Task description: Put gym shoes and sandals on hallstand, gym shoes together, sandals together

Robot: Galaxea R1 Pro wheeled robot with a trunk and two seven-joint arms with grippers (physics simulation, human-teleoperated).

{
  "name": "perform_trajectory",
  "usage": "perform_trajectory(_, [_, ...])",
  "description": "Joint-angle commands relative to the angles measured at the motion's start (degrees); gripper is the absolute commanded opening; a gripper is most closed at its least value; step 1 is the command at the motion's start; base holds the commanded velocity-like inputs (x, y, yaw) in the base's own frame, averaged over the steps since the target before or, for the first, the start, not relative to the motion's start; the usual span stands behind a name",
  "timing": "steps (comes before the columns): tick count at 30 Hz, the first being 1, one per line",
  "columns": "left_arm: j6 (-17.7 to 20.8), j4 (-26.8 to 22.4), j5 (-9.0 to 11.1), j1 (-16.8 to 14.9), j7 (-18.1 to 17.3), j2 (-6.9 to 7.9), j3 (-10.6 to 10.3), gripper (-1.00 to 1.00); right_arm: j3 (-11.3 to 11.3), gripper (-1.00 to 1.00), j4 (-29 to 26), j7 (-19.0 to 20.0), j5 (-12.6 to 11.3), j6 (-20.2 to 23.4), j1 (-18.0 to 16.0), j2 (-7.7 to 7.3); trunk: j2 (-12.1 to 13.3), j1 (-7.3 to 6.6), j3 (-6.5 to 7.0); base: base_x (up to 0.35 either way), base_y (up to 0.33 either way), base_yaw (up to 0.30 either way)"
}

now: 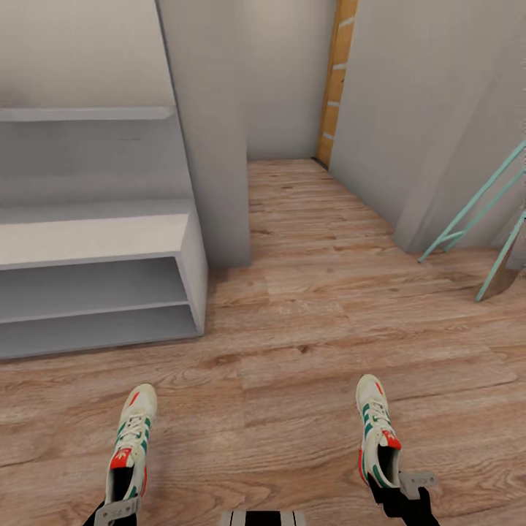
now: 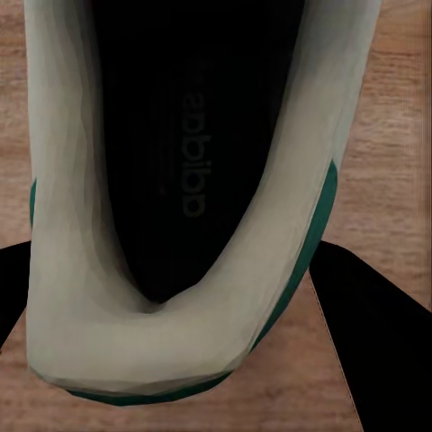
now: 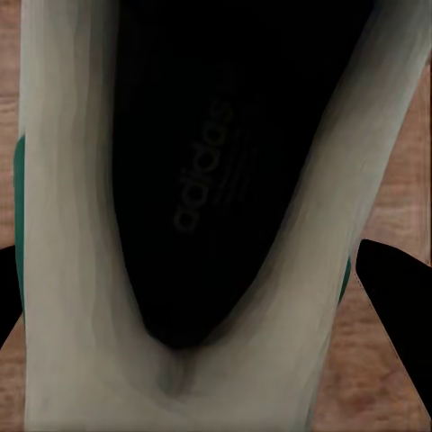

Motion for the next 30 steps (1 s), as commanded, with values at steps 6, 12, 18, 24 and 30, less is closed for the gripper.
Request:
perform_trajectory(6, [-0.4, 0.1, -0.6, 0.0, -0.1, -0.08, 0.5, -1.0, -0.4, -1.0, 0.6, -1.1, 0.6, -0.9, 0.0, 0.32, 0.1, -0.16, 1.84, 0.0, 0.0, 0.0])
perform_trajectory(12, [-0.4, 0.1, -0.6, 0.0, 0.0, -0.08, 0.5, -1.0, -0.4, -1.0, 1.6, -1.3, 0.6, -1.0, 0.0, 0.44, 0.1, -0.32, 3.52, 0.0, 0.0, 0.0])
perform_trajectory(18, [-0.4, 0.1, -0.6, 0.0, 0.0, -0.08, 0.5, -1.0, -0.4, -1.0, 1.8, -1.2, 0.6, -0.9, 0.0, 0.52, 1.4, -1.05, 4.76, 0.0, 0.0, 0.0])
perform_trajectory(24, [-0.4, 0.1, -0.6, 0.0, 0.0, -0.08, 0.5, -1.0, -0.4, -1.0, 1.9, -1.3, 0.6, -0.9, 0.0, 0.53, 3.8, -2.37, 5.84, 0.0, 0.0, 0.0])
perform_trajectory(30, [-0.4, 0.3, -0.6, 0.0, 0.0, -0.06, 0.5, -1.0, -0.4, -1.0, 2.7, -1.3, 0.5, -1.0, 0.0, 0.53, 6.2, -3.69, 6.92, 0.0, 0.0, 0.0])
